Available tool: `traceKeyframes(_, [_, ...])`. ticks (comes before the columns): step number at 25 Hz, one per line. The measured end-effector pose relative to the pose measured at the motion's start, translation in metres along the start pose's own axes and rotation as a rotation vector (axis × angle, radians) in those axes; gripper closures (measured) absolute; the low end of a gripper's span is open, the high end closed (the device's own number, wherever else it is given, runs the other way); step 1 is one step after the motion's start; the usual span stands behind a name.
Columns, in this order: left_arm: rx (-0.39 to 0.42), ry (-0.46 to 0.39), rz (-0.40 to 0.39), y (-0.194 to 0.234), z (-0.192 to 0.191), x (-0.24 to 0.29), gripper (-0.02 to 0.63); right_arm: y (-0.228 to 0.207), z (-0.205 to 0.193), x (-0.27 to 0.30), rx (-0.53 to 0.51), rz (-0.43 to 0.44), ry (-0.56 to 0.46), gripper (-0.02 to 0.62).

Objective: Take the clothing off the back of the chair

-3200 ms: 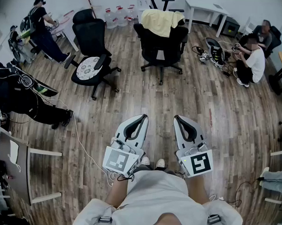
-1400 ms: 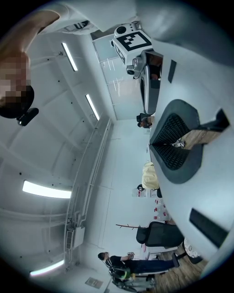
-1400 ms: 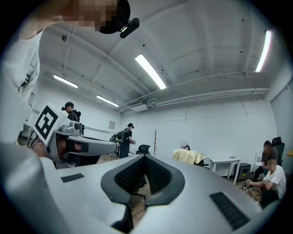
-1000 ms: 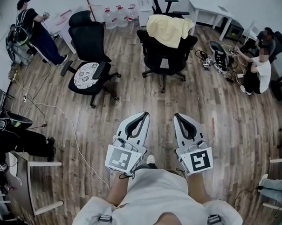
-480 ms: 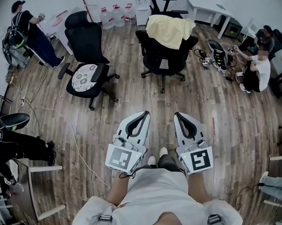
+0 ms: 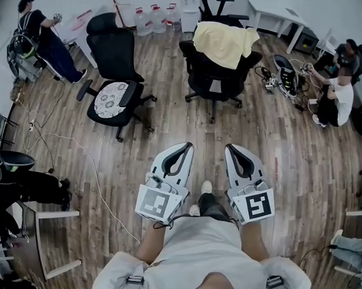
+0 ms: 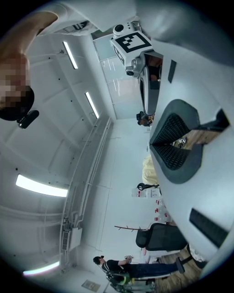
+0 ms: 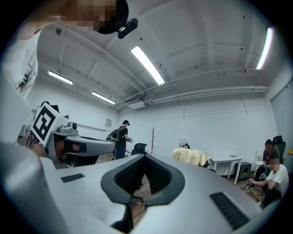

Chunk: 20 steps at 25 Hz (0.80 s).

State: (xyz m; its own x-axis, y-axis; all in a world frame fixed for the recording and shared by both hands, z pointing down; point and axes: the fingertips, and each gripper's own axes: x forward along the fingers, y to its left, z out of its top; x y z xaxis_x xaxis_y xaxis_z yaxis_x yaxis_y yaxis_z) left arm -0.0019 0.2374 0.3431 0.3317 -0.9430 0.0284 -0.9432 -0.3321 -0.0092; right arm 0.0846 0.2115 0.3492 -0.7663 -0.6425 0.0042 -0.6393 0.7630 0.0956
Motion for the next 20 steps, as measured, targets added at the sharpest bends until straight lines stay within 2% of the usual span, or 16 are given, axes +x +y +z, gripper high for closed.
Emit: traceKeyframes(20, [0.004,0.017,0.050,0.048,-0.004,0.094,0.588,-0.072,-0.008,0.084,0.025,0.055,-0.011,0.575])
